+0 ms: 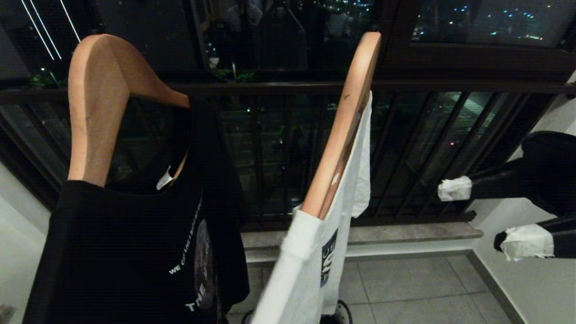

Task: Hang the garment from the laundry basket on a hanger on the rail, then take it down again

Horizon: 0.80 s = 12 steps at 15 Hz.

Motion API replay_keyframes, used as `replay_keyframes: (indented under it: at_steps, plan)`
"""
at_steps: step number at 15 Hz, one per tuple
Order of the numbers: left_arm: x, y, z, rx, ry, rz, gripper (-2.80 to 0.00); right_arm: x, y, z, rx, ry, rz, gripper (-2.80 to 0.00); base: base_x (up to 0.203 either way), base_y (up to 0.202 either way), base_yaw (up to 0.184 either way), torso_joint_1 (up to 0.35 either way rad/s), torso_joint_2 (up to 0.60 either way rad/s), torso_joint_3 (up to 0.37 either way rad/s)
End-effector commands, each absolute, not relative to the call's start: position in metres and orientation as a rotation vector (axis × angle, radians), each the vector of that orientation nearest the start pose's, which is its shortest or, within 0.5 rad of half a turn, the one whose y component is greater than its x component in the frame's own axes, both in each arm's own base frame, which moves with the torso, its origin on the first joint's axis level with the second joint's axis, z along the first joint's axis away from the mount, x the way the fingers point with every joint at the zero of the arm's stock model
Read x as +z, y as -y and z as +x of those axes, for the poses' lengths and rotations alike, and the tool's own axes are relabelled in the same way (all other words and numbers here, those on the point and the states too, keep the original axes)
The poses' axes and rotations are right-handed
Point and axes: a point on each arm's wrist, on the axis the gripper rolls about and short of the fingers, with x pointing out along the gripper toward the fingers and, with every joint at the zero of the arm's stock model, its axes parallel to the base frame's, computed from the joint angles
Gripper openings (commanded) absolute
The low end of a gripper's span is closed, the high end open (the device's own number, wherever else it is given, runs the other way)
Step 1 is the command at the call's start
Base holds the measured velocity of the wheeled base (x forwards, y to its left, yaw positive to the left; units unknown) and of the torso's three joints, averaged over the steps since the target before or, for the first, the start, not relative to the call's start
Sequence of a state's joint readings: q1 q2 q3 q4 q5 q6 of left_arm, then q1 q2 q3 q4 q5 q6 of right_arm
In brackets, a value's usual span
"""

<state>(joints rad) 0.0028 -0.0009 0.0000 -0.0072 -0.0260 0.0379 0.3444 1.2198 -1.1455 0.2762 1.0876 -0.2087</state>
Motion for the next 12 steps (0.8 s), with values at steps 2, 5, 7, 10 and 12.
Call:
replay_keyframes:
  at_steps: [2, 5, 7, 10, 12]
  plan:
    - [0.075, 0.001, -0.023, -0.023, 0.007, 0.037, -2.80, 0.312, -0.051, 0.103, 1.383, -0.169, -0.009, -2.80, 0.000, 0.000, 0.000, 0.000, 0.00, 0.000]
    - [0.075, 0.001, -0.023, -0.023, 0.007, 0.038, -2.80, 0.309, -0.037, 0.071, 1.302, -0.141, 0.009, -2.80, 0.000, 0.000, 0.000, 0.000, 0.00, 0.000]
    - [0.075, 0.001, -0.023, -0.023, 0.007, 0.038, -2.80, 0.309, -0.030, 0.048, 1.222, -0.123, 0.036, -2.80, 0.000, 0.000, 0.000, 0.000, 0.00, 0.000]
    - [0.075, 0.001, -0.023, -0.023, 0.007, 0.038, -2.80, 0.313, -0.020, 0.009, 1.093, -0.058, 0.085, -2.80, 0.000, 0.000, 0.000, 0.000, 0.00, 0.000]
    - [0.075, 0.001, -0.023, -0.023, 0.007, 0.038, -2.80, 0.311, -0.015, -0.023, 1.029, -0.032, 0.133, -2.80, 0.000, 0.000, 0.000, 0.000, 0.00, 0.000]
